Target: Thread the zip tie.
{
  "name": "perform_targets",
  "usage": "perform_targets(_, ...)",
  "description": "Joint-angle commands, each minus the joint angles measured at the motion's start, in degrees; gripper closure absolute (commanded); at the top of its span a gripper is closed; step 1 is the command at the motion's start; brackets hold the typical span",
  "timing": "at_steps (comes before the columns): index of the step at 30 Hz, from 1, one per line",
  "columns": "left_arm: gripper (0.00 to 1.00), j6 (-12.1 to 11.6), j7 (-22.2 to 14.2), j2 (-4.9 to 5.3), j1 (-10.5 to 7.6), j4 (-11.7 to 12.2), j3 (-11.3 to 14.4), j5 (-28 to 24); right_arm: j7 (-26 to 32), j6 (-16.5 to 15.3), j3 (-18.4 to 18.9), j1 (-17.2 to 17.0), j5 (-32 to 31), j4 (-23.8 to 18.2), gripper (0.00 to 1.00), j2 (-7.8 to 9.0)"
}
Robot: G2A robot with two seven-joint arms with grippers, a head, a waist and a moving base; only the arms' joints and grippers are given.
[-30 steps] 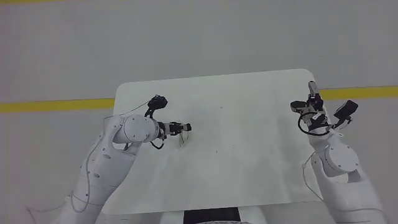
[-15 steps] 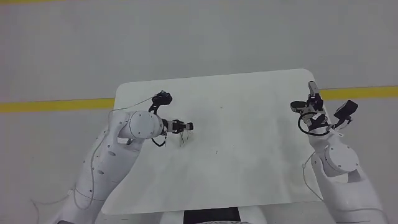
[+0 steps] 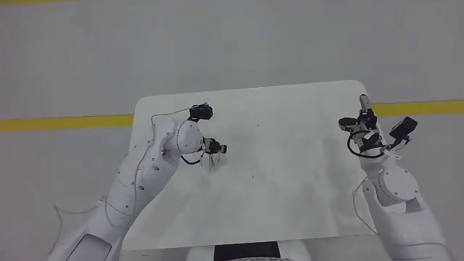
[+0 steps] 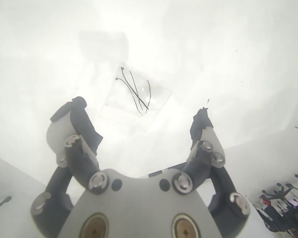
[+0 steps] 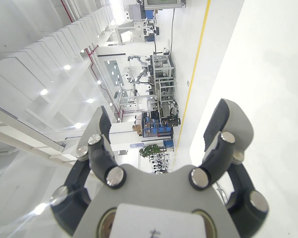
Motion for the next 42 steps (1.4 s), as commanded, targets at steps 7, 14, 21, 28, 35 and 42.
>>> perform_targets(7, 0.00, 0.00, 0.00, 0.01, 0.02, -0.02, -0.02, -0.09, 0.00, 0.00, 0.00, 0.00, 0.00, 0.00, 0.00, 0.00)
perform_targets(14, 0.00, 0.00, 0.00, -0.47, -0.13, 0.72, 0.13, 1.30, 0.00, 0.00, 0.00, 0.00, 0.00, 0.00, 0.00, 0.00)
perform_targets(21, 0.00, 0.00, 0.00, -2.06, -3.29, 6.87, 4.46, 2.52, 0.00, 0.00, 0.00, 0.00, 0.00, 0.00, 0.00, 0.00)
perform_targets(28, 0.00, 0.00, 0.00, -3.58, -4.40, 8.69, 5.11, 3.90, 0.00, 0.00, 0.00, 0.00, 0.00, 0.00, 0.00, 0.00)
perform_targets(35, 0.00, 0.00, 0.00, -3.58, -4.40, 8.69, 5.11, 3.90, 0.00, 0.00, 0.00, 0.00, 0.00, 0.00, 0.00, 0.00)
perform_targets(42, 0.00, 0.00, 1.15, -3.35, -3.72, 9.14, 3.63, 3.89, 0.00, 0.00, 0.00, 0.00, 0.00, 0.00, 0.00, 0.00)
